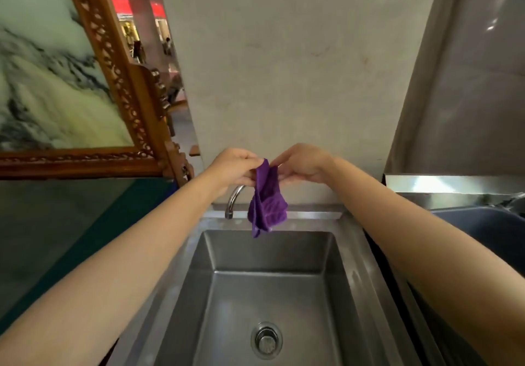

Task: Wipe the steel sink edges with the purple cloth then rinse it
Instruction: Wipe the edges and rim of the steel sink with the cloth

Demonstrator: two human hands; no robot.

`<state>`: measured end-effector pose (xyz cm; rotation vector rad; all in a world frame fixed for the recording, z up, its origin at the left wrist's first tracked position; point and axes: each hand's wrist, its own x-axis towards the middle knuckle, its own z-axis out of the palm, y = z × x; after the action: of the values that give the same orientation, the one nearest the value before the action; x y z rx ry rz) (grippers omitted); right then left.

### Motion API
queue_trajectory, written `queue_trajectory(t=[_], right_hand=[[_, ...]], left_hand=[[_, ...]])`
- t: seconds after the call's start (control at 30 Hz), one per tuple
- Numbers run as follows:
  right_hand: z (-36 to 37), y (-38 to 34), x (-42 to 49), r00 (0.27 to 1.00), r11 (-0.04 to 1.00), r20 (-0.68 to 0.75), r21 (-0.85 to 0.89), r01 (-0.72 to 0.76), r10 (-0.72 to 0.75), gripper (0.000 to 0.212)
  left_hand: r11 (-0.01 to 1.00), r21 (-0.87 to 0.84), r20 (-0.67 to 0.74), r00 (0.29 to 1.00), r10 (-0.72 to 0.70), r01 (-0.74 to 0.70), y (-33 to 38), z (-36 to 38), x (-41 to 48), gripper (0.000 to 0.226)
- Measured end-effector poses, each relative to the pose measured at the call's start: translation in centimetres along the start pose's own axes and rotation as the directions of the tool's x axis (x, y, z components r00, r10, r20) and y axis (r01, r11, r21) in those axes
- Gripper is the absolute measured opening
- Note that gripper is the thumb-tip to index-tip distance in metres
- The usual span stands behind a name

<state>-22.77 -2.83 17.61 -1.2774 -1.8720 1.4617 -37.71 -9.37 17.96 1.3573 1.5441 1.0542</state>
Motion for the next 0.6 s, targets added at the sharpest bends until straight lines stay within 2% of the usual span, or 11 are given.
queue_trajectory(t=[0.1, 0.2, 0.33, 0.4, 0.47, 0.5, 0.53, 0.6], right_hand=[[3.0, -1.1, 1.3, 1.000, 0.998, 0.010, 0.050, 0.028, -0.028, 0.009], [6.2, -2.5, 2.8, 0.999, 0.997, -0.004, -0.065, 0.031, -0.032, 0.008], [9.6, -2.7, 4.9, 0.979, 0.949, 0.098, -0.246, 0.200, -0.181, 0.004], [10.7, -1.6, 6.2, 0.959, 0.927, 0.205, -0.281, 0.247, -0.194, 0.024], [12.1, -0.1, 7.0, 0.930, 0.912, 0.347, -0.330, 0.246, -0.125, 0.044], [13.1, 0.6, 7.2, 0.908, 0.914, 0.412, -0.334, 0.232, -0.080, 0.046], [14.2, 1.2, 7.6, 0.890, 0.925, 0.453, -0.314, 0.214, -0.052, 0.042], [16.6, 2.3, 8.7, 0.902, 0.935, 0.429, -0.295, 0.199, -0.056, 0.021]], left_hand=[[0.995, 0.098, 0.005, 1.000, 0.029, -0.030, -1.8, -2.5, -1.0, 0.035], [0.974, 0.218, -0.070, 0.994, 0.082, -0.065, -4.3, -4.9, -1.6, 0.053], [0.985, 0.161, -0.241, 0.965, 0.100, -0.062, -7.4, -7.7, -2.1, 0.031], [0.986, 0.154, -0.219, 0.972, 0.090, -0.057, -8.7, -9.5, -2.4, 0.028], [0.985, 0.160, -0.139, 0.987, 0.081, -0.058, -10.1, -11.4, -2.6, 0.027], [0.985, 0.157, -0.097, 0.992, 0.081, -0.065, -10.8, -12.4, -2.7, 0.027], [0.985, 0.156, -0.065, 0.994, 0.085, -0.074, -11.5, -13.3, -2.7, 0.026], [0.985, 0.148, -0.052, 0.994, 0.093, -0.085, -13.3, -15.1, -2.7, 0.024]])
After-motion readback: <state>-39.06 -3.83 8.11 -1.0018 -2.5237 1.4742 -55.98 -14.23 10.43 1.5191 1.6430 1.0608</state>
